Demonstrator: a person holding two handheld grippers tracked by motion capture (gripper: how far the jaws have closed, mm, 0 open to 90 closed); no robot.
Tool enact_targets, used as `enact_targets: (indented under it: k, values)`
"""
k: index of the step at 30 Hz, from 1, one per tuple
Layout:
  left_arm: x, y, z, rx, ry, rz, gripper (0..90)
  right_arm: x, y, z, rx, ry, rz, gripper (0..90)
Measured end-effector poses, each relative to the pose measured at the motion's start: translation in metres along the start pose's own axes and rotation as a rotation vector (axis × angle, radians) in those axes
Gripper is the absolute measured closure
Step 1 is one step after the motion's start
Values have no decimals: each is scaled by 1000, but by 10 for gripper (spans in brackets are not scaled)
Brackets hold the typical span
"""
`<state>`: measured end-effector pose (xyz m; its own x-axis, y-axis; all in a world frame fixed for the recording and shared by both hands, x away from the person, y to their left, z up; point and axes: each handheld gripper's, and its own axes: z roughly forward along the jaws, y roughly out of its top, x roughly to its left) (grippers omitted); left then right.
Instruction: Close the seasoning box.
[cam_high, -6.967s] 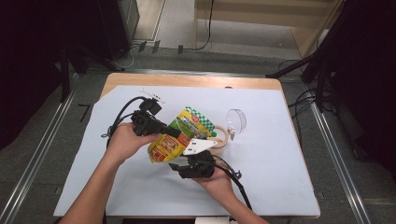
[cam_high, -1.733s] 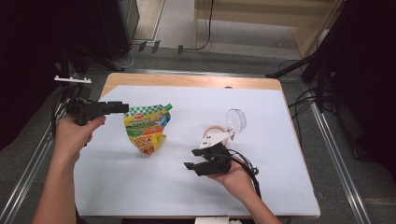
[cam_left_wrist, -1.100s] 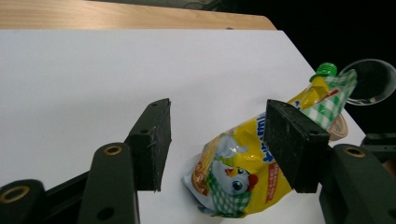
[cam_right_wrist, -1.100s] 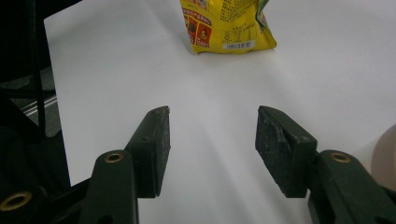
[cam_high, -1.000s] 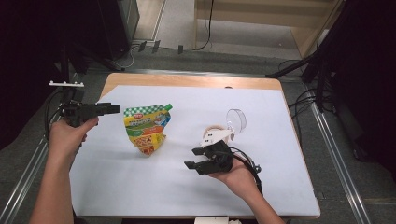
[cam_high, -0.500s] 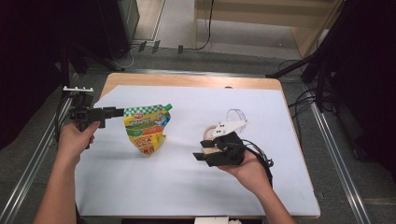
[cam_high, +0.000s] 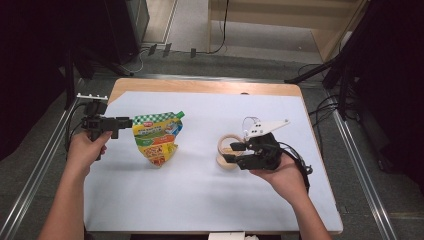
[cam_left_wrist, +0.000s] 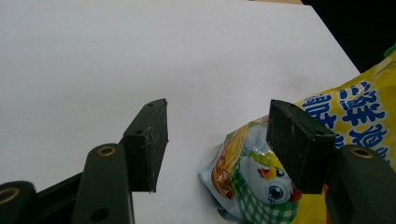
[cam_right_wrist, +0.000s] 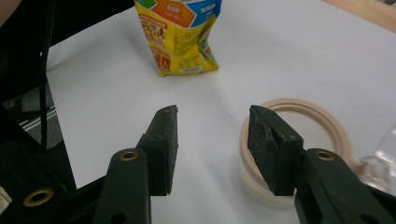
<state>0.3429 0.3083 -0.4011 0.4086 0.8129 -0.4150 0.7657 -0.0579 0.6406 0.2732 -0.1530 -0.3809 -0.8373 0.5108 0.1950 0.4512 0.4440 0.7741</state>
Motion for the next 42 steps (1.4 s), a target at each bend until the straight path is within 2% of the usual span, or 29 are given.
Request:
enact_targets:
  k: [6, 19, 26, 29, 33, 39, 42]
  values:
    - [-1, 0, 0, 1, 4, 4, 395, -11, -1, -19, -9, -10, 24, 592]
    - [2, -1, -3, -14, 5, 4, 391, -29, -7, -54, -14, -16, 59, 786]
    - [3, -1, -3, -12, 7, 0, 383, -43, -14, -76, -30, -49, 87, 900]
    - [3, -1, -2, -13, 7, 2, 382, -49, -17, -83, -31, -72, 106, 900]
    - [2, -1, -1, -9, 5, 1, 378, -58, -23, -87, -44, -101, 139, 900]
    - [3, -1, -2, -15, 4, 1, 374, -70, -32, -81, -31, -160, 152, 900]
    - [3, -1, -2, -14, 2, 0, 372, -76, -37, -77, -36, -169, 163, 900]
